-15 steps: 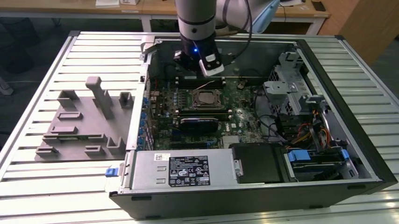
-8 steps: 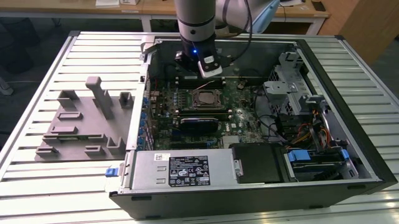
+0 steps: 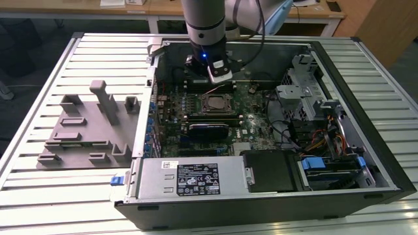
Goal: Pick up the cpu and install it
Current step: 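Install the first cpu locking lever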
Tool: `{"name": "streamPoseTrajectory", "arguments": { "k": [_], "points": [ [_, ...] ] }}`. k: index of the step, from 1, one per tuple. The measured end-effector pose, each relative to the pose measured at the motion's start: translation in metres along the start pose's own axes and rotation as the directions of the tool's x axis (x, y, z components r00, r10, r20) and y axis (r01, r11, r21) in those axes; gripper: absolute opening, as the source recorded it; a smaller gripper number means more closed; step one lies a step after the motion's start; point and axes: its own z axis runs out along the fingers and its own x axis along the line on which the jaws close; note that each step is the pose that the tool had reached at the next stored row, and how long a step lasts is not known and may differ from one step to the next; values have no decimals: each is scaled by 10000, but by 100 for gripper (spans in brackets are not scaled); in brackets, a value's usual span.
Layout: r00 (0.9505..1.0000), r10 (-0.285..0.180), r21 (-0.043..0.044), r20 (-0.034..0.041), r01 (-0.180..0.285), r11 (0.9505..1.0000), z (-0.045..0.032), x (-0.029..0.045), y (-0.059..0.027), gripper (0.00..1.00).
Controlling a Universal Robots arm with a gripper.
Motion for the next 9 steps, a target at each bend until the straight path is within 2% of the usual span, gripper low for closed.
{"name": "streamPoseTrajectory", "arguments": {
  "k": [3,6,9],
  "points": [
    [9999,145,-2,92,-145,9999,24,-2,-5,11],
    [9984,531,28,195,-532,9986,48,0,-12,11],
    [9967,773,50,261,-774,9970,62,-8,-12,11]
  ]
}}
